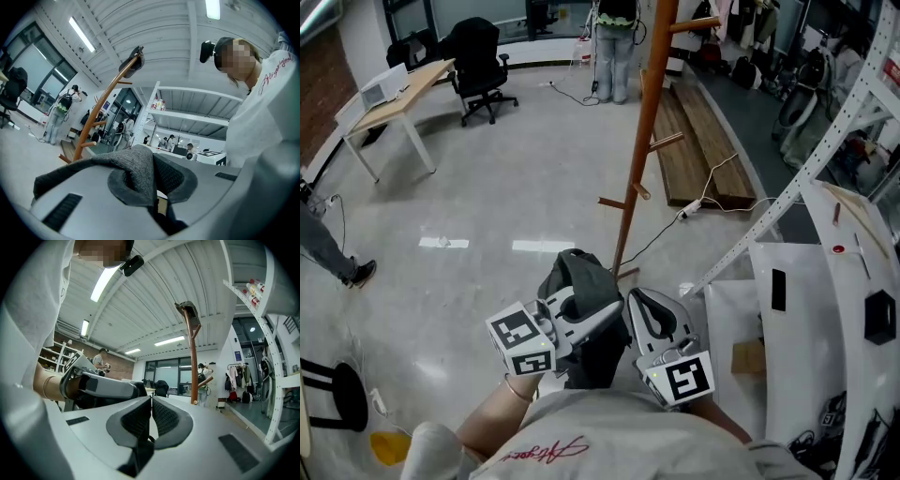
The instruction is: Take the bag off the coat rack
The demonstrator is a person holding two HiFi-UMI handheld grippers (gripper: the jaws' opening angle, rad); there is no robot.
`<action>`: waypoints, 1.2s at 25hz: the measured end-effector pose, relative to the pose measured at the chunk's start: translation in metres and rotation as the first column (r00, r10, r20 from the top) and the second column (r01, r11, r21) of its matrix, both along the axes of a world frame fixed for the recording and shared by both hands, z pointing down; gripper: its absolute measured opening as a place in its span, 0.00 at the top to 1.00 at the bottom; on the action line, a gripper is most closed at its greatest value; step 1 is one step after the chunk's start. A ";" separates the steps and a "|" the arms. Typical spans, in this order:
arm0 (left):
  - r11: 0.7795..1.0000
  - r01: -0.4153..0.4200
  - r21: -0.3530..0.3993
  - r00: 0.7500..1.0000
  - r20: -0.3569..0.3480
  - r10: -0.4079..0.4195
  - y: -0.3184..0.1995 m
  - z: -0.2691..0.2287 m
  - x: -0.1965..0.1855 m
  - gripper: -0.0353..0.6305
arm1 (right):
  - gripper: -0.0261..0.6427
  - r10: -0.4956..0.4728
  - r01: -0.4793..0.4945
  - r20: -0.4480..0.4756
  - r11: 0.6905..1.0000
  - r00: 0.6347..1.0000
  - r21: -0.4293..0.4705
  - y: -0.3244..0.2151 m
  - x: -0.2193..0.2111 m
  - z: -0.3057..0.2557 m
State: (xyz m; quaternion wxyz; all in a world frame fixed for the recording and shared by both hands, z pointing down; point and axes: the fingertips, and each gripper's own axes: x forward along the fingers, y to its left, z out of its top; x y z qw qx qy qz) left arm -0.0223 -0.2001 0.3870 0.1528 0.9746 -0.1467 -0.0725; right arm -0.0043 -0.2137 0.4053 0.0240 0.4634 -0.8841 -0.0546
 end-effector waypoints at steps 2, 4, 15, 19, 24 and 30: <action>1.000 0.016 0.001 1.000 -0.008 -0.016 0.014 -0.003 0.000 0.89 | 0.93 -0.006 0.006 0.003 1.000 1.000 0.009 0.013 0.000 -0.003; 0.999 0.035 0.003 0.999 -0.020 -0.035 0.029 -0.007 0.000 0.89 | 0.93 -0.015 0.015 0.015 1.000 1.000 0.015 0.029 0.001 -0.009; 0.985 0.173 0.013 0.980 -0.098 -0.171 0.123 -0.029 0.013 0.89 | 0.93 -0.037 0.038 -0.009 0.996 0.999 0.082 0.142 0.022 -0.028; 0.978 0.208 0.017 0.971 -0.124 -0.204 0.146 -0.042 0.015 0.89 | 0.93 -0.027 0.025 0.018 0.995 0.999 0.099 0.175 0.029 -0.039; 0.976 0.217 0.009 0.967 -0.138 -0.214 0.173 -0.053 0.018 0.89 | 0.93 -0.021 0.019 0.017 0.993 1.000 0.112 0.203 0.035 -0.049; 0.981 0.194 0.000 0.975 -0.108 -0.193 0.200 -0.054 0.022 0.89 | 0.93 -0.010 0.005 0.038 0.993 0.999 0.116 0.221 0.035 -0.059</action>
